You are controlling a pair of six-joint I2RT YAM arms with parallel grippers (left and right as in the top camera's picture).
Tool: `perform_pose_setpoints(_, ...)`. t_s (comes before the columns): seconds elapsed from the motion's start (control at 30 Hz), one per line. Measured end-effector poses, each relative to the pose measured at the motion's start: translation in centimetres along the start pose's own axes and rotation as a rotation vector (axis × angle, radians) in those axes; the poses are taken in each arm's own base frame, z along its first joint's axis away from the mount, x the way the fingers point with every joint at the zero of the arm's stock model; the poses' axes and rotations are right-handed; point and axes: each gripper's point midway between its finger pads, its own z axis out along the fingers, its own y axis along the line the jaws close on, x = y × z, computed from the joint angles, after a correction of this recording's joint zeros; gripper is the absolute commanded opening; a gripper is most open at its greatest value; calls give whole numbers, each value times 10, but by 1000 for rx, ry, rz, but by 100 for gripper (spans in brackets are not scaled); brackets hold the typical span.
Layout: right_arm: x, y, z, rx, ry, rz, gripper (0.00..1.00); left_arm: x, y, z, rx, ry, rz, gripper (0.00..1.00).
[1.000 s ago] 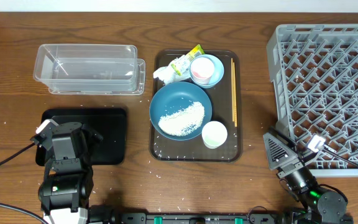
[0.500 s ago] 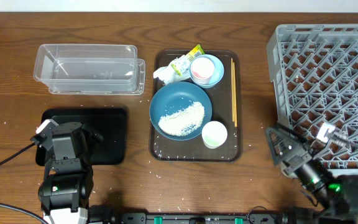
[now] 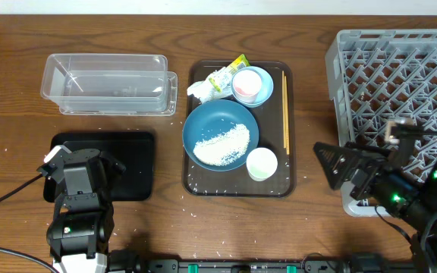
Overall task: Sort waste into correct bins and load items into the dishwasher rack
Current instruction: 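Move the right gripper over the white paper cup on the tray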
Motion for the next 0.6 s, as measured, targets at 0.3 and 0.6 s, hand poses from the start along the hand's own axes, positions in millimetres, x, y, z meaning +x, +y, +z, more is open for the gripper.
perform_pose_setpoints(0.3,39,17,29,80,182,-194,99,0,0,0,0,0,0,92)
perform_pose_setpoints(0.6,114,25,111,233,411,-350,99,0,0,0,0,0,0,92)
